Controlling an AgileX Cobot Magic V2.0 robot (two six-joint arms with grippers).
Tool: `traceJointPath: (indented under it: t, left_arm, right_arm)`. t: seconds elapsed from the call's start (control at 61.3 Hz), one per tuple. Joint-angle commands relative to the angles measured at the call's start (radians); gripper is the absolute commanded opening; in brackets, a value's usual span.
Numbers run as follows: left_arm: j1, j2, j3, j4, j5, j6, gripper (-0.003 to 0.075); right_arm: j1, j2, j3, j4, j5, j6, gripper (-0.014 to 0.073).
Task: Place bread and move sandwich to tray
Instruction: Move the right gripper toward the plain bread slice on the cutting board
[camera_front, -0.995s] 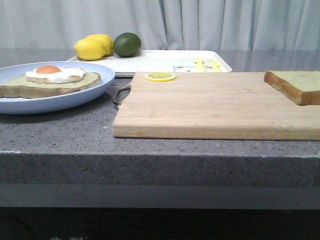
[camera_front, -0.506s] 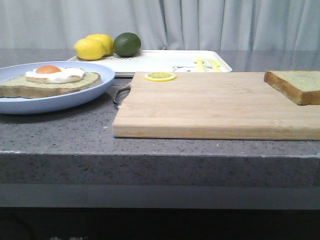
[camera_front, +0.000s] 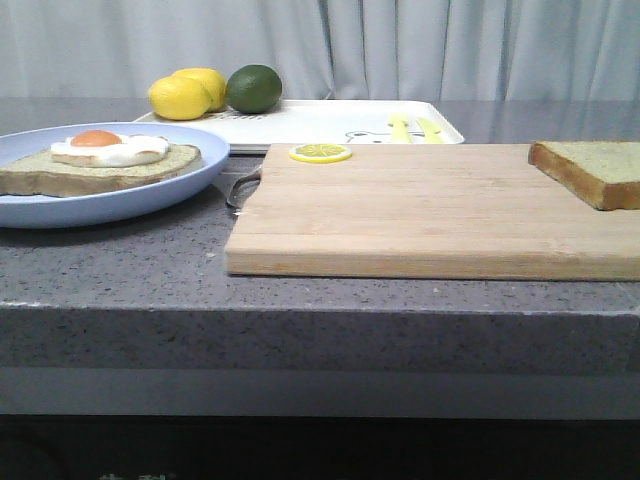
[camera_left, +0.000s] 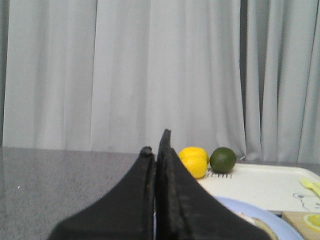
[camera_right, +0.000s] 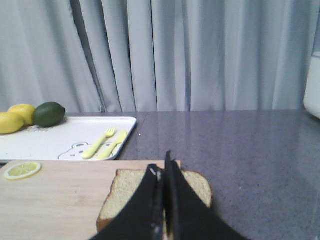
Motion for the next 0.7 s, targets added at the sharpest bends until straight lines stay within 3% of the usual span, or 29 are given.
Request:
traceJointPath:
  t: [0.0, 0.391, 0.506, 0.685]
  left_arm:
    - [0.003, 0.039, -0.128, -0.009, 0.027, -0.002, -0.002]
    - [0.003, 0.362, -0.631, -0.009, 0.523, -0.002, -0.002]
    - [0.003, 0.429, -0.661, -0.007, 0.549, -0.002, -0.002]
    - [0.003, 0.483, -0.649, -0.007, 0.575, -0.002, -0.002]
  right_arm:
    - [-0.005, 0.012, -0.112, -0.003, 0.0, -0.002, -0.0069]
    - [-0.005, 0.351, -0.583, -0.003, 0.42, -0.002, -0.0068]
    - [-0.005, 0.445, -0.654, -0.003, 0.55, -0.002, -0.0068]
    - [-0.005, 0.535, -0.651, -0.003, 0.597, -0.002, -0.0068]
